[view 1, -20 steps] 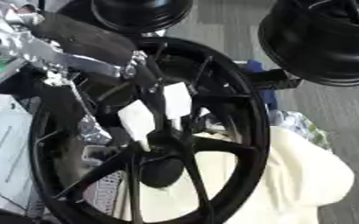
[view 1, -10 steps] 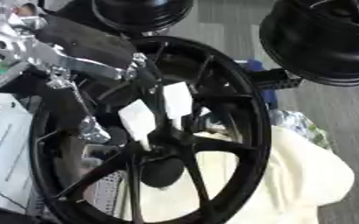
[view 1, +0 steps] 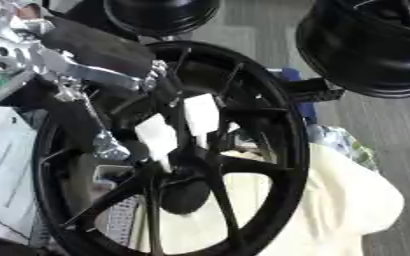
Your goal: Pull the pin out of the wheel hub.
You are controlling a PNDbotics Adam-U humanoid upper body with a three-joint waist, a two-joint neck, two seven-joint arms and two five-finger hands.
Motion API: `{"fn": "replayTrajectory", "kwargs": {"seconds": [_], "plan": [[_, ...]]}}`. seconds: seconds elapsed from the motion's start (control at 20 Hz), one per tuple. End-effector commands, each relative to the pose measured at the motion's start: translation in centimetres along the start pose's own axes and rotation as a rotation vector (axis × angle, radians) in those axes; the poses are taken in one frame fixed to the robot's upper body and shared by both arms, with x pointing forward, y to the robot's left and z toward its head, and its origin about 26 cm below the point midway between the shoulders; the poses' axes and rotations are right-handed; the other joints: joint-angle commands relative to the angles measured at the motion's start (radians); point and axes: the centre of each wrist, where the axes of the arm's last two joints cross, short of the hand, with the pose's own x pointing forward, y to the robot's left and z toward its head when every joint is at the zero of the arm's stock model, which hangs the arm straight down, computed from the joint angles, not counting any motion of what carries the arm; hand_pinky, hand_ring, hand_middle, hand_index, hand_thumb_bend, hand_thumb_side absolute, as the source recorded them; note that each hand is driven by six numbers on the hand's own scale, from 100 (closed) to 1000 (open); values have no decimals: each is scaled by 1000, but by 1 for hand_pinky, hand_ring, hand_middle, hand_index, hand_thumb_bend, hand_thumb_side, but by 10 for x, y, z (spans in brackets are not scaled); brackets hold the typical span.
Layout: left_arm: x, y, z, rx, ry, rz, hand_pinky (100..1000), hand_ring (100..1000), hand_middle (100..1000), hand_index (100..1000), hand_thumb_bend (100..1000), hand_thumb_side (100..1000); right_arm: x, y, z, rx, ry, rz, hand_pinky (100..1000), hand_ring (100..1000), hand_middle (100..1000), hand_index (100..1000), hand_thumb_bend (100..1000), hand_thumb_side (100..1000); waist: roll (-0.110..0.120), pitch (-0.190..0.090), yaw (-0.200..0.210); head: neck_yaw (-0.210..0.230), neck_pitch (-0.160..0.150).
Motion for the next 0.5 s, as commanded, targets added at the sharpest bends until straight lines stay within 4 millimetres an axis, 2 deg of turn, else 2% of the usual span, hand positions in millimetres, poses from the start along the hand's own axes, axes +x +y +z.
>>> {"fn": "replayTrajectory", "kwargs": {"seconds": [0.05,0.35,0.5], "plan": [[3,5,5,16,24,-29,766,722,620,752,260,100,5,-3,-7,-58,0,24,451,613,633,798,365,280,-3,-13,-1,4,-10],[2,3,3,9,38,-49,771,739,651,772,302,100,4,-3,-7,-58,5,18,450,612,632,798,363,282,-4,-10,-4,5,-11],[2,2,2,9,38,-50,778,762,712,810,344,100,4,-3,-6,-59,8,15,449,612,632,798,362,283,-4,-9,-3,6,-12]]}}
